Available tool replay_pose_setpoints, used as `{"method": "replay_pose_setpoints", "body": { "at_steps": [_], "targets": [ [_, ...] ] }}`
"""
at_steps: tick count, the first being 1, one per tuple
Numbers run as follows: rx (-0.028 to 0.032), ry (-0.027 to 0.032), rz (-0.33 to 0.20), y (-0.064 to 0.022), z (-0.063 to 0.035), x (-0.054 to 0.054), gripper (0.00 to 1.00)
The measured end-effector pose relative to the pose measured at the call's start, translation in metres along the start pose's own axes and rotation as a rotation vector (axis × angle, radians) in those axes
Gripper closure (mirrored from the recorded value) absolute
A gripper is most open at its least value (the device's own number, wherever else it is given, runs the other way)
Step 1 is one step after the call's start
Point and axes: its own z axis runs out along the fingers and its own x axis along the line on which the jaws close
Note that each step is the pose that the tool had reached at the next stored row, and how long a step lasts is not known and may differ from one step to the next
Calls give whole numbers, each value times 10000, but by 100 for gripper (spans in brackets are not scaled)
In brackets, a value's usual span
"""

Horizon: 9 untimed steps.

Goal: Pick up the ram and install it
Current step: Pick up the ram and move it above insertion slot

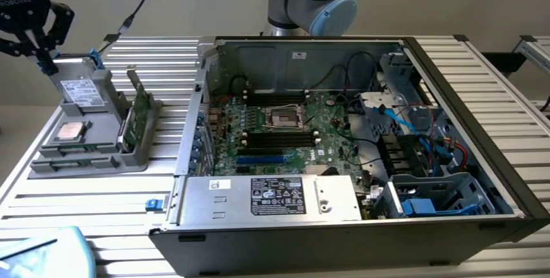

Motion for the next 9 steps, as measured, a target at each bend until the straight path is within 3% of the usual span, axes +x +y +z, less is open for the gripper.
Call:
{"method": "replay_pose_setpoints", "body": {
  "at_steps": [9],
  "targets": [
    [-56, -101, -1648, 0, 19, -1, 89]
  ]
}}
